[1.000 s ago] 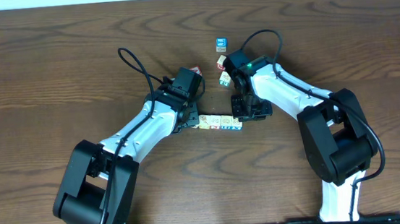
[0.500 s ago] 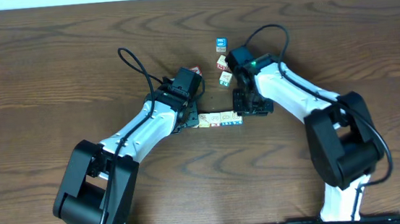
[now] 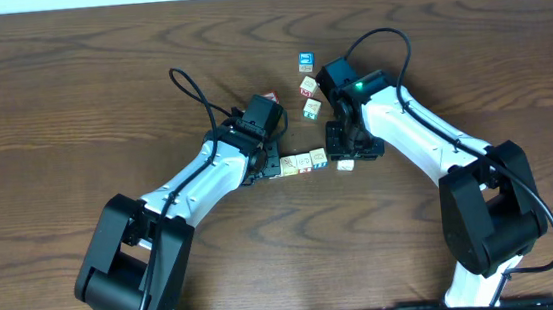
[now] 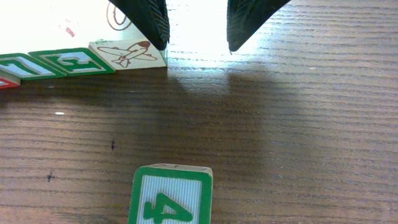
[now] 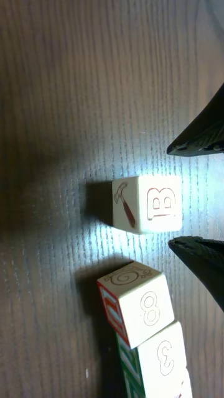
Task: Lift 5 blocks
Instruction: 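Open both grippers and release the block row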
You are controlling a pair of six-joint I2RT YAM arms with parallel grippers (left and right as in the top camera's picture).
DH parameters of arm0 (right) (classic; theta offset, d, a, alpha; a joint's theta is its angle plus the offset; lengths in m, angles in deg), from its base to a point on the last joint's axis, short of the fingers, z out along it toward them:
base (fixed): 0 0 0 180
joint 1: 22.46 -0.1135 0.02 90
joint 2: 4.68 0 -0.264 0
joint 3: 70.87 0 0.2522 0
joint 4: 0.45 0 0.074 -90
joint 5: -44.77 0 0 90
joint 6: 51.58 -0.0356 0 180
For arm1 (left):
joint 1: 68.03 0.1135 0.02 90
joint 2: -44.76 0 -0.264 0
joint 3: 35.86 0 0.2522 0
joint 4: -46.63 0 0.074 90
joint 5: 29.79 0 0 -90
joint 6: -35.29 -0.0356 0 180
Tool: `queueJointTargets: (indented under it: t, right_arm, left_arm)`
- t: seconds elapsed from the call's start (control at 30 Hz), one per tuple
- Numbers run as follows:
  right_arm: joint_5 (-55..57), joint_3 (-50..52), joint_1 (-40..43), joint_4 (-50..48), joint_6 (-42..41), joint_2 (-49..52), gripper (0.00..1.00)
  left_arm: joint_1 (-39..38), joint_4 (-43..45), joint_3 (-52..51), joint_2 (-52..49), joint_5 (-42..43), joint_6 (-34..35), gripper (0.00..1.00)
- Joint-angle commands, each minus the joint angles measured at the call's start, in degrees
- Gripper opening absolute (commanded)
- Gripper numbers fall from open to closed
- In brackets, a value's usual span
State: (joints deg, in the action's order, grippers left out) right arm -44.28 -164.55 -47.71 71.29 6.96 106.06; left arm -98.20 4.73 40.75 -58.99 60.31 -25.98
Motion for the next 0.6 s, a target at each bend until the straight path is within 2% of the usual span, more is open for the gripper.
queueJointTargets:
  t: [0.0, 0.3, 0.57]
  right_arm:
    - [1.44, -0.61, -0.39, 0.33, -0.63, -0.59, 0.4]
    - [0.94, -0.66, -0.33, -2.21, 1.77, -0.61, 0.37]
    - [-0.35, -5.46, 1.4, -4.24, 3.87, -0.61, 0.49]
  left_arm:
    - [-0.13, -0.11, 1.11, -0.72, 0.52, 0.74, 0.32]
    - [-0.13, -0.09, 1.11, -0.72, 0.5, 0.74, 0.32]
    - [0.66, 0.52, 1.11, -0.72, 0.44, 0.72, 0.32]
